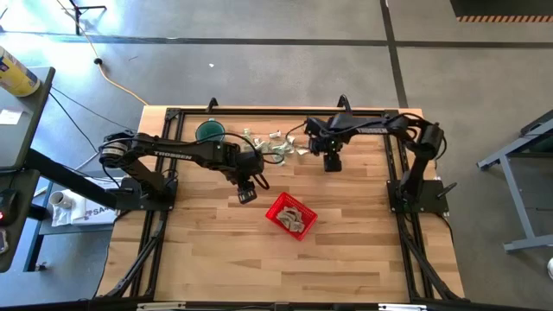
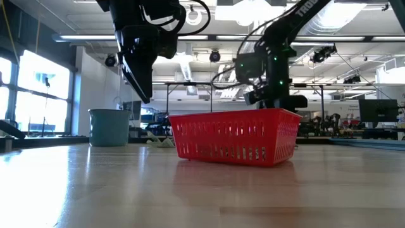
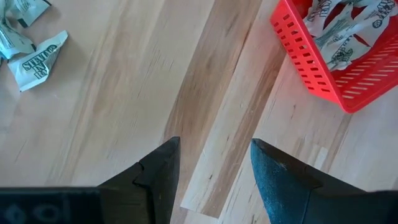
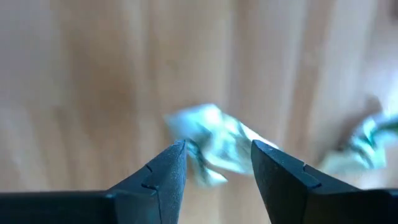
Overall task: Pick and place Stevia / Truvia into bins
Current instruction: Put the light green stevia packet into the bin
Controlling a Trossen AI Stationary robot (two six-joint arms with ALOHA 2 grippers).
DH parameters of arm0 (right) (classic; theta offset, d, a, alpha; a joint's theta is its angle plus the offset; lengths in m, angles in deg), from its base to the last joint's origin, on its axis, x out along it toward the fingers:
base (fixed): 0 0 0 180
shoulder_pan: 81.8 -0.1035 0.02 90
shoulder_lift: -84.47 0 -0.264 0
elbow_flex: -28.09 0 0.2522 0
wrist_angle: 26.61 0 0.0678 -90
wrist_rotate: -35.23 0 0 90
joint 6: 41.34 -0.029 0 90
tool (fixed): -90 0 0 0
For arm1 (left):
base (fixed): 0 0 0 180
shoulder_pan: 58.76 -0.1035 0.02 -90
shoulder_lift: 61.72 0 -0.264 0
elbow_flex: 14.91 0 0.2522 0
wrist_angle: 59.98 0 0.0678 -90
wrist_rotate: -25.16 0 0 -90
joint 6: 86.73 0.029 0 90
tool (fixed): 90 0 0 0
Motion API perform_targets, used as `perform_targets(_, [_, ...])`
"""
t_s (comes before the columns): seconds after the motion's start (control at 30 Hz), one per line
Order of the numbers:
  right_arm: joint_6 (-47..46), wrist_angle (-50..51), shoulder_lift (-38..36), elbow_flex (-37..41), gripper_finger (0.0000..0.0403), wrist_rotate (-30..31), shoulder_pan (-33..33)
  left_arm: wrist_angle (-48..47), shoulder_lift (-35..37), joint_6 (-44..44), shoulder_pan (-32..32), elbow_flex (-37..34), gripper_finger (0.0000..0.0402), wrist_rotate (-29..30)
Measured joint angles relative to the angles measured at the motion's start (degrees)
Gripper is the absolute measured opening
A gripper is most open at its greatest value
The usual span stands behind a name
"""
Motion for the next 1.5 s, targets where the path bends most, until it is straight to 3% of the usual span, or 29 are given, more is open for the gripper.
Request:
perform_targets(0.37, [-11.36, -1.96, 0.02, 0.74, 0.0172, -4.64, 9.61, -0.22, 0.00, 0.00, 0.00, 0.00, 0.0227, -0.06])
perform_targets(0.6, [-46.39, 2.02, 0.02, 0.74, 0.0172, -9.47, 12.06, -0.10, 0.00, 0.05, -0.02, 0.00, 0.0227, 0.94])
perform_targets(0.8, [-64.53, 0.72, 0.02, 0.74, 0.0172, -12.02, 10.64, 0.79, 0.00, 0.63, -0.02, 0.00, 0.0227, 1.09])
perform_targets(1.07, [-70.85, -2.45, 0.04, 0.74, 0.0172, -5.09, 9.07, 0.87, 0.00, 0.54, -0.02, 0.00, 0.0227, 1.11])
perform_targets(1.5, [-75.33, -4.18, 4.87, 0.58, 0.0172, -3.66, 8.47, 0.98, 0.00, 0.50, -0.02, -0.02, 0.0227, 1.49])
